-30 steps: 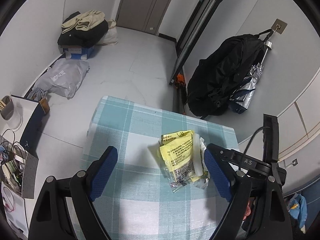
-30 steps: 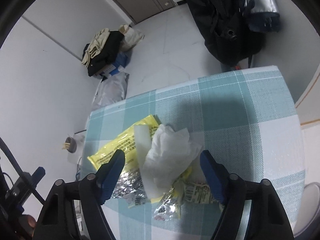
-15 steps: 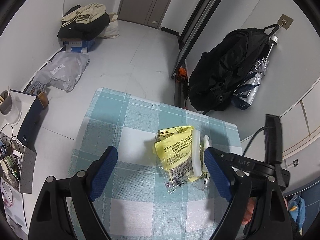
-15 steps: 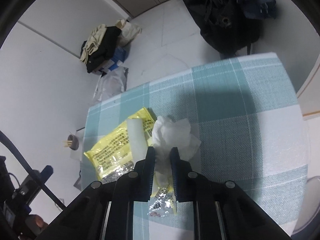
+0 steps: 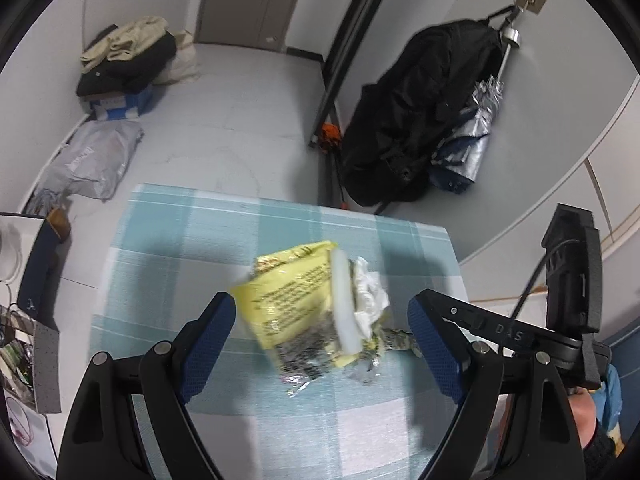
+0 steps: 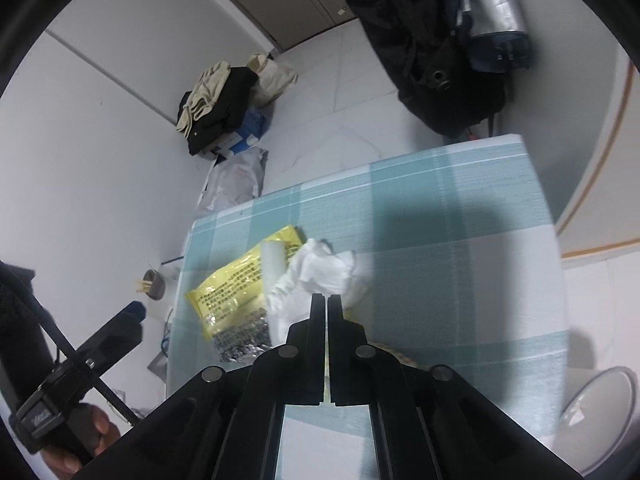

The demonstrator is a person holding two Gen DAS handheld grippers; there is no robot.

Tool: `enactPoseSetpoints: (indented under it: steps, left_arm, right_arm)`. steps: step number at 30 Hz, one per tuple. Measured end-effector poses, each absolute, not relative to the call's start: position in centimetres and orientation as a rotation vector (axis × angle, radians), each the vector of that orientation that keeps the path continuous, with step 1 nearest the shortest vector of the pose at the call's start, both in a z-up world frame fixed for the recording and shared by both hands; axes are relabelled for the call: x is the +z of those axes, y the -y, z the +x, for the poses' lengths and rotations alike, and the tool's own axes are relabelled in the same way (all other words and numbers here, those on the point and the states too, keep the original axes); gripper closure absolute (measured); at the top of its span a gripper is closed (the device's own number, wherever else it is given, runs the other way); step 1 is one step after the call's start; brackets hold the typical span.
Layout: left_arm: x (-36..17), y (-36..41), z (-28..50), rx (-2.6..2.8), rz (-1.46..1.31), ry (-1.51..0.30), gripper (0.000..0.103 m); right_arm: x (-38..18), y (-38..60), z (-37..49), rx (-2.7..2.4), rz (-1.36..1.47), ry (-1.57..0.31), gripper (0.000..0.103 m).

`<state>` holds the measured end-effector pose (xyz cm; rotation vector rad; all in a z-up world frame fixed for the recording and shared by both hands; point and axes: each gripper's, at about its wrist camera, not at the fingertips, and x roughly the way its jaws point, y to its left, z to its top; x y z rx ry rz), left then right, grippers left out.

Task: Collect trash

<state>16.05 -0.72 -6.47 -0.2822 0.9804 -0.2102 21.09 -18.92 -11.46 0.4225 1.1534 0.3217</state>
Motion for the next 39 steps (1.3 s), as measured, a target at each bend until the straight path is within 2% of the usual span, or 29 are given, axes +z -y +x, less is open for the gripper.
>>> enactPoseSetpoints:
  steps: [4,6,10,13,14,15,16,18,20,29,31,32,35,39]
  left_arm:
    - [-7.3,1.3,17.2,-0.206,-0.284,-1.008,0.018]
    - [-8.0,1.3,17.9,-0.213,-0.312,-1.04,0.026]
    - [-9.1,1.5,18.8,-0.215,-0.349,-1.08,0.033]
    - [-9.9,2.2,19.2,-0.232,-0.352,-1.115,0.047]
    - [-10.1,2.6,19.3,-0.242,-0.34,-1.122,0.055]
    - [-10.2,2.9,19.4,-0.245,-0.323,-1.128,0.057]
    - [-10.3,3.2,19.6,-0.246,-0.305,-1.129,0.058]
    - [-10.5,3.7,20.1,-0.241,-0.27,-1.13,0.07]
    - [-10.9,3.9,20.7,-0.216,-0.248,-1.136,0.071]
    - [-11.8,4.2,21.6,-0.202,-0.207,-1.162,0.073]
    - [-11.9,4.0,21.7,-0.202,-0.219,-1.168,0.084]
    - [-12.0,4.0,21.8,-0.195,-0.21,-1.175,0.093]
    - [-12.3,4.0,21.9,-0.203,-0.222,-1.188,0.099]
    - [-12.1,4.1,21.7,-0.203,-0.209,-1.171,0.101]
  right_arm:
    - [-11.4,20.9,20.7,0.299,0.42,-1.15,0.101]
    - [-11.3,21.7,20.5,0.286,0.405,-1.147,0.099]
    - [-11.3,24.0,19.9,0.262,0.427,-1.14,0.099]
    - [-11.3,25.6,19.5,0.238,0.401,-1.138,0.099]
    - [-11.2,25.9,19.5,0.235,0.401,-1.137,0.099]
    - [-11.2,26.4,19.3,0.232,0.415,-1.134,0.097]
    - [-11.2,27.0,19.2,0.227,0.431,-1.134,0.092]
    - [-11.1,27.7,18.9,0.223,0.461,-1.132,0.084]
    - [-10.7,27.9,18.7,0.227,0.455,-1.119,0.08]
    - [-10.4,28.0,18.5,0.239,0.448,-1.116,0.077]
    - [-10.2,27.6,18.5,0.246,0.428,-1.114,0.077]
    - [-10.2,27.4,18.5,0.249,0.419,-1.115,0.077]
    - [-10.3,27.0,18.5,0.257,0.408,-1.119,0.077]
    - [-10.4,26.8,18.6,0.257,0.405,-1.123,0.077]
